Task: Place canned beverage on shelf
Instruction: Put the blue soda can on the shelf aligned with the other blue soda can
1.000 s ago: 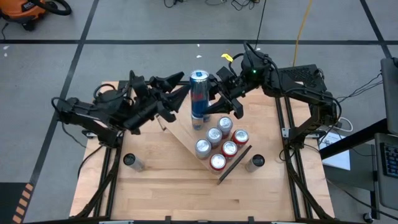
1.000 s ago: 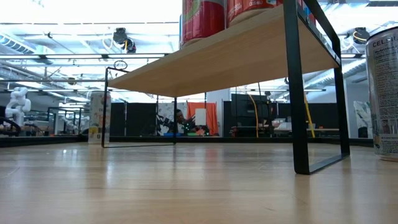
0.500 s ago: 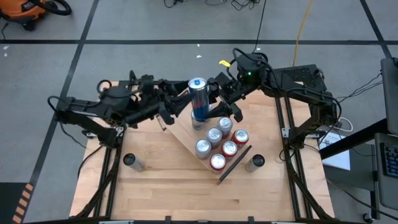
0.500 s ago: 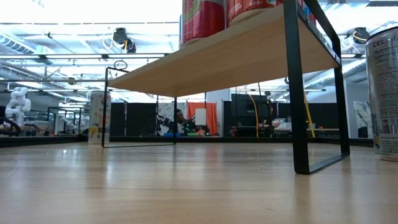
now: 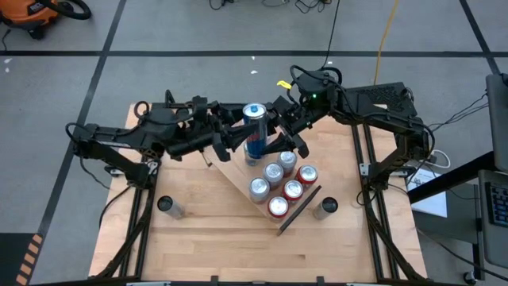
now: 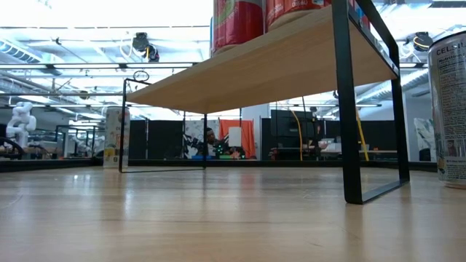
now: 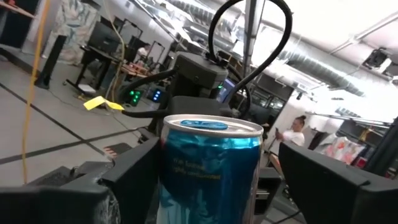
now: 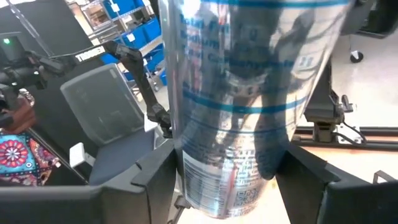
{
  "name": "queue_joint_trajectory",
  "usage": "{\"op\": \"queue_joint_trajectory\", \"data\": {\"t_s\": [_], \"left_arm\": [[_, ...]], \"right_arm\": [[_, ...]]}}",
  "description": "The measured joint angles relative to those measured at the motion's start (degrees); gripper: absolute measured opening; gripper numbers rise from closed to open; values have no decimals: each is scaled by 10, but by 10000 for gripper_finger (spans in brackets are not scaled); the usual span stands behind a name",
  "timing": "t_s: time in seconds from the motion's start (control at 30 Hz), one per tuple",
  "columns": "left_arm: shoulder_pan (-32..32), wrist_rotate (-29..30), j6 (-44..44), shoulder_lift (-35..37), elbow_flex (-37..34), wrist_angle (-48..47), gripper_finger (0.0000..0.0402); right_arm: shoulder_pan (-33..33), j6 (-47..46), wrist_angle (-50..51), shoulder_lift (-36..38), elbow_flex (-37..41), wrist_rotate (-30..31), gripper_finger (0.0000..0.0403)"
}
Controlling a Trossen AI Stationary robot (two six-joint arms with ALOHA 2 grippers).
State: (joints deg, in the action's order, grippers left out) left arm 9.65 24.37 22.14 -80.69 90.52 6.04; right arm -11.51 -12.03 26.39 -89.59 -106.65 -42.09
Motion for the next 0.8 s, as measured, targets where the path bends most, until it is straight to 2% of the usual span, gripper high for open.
{"op": "queue_joint_trajectory", "data": {"t_s": [0.33, 0.57, 0.8], "left_arm": [[1, 1, 29, -5, 0, -46, 314], [-4, 2, 37, -5, 0, -51, 344], [-14, 7, 46, -5, 0, -50, 335]], "right_arm": [[0, -2, 9, -1, 0, -1, 205], [0, 8, 21, -1, 0, 3, 205], [-1, 10, 23, -1, 0, 5, 205]]}}
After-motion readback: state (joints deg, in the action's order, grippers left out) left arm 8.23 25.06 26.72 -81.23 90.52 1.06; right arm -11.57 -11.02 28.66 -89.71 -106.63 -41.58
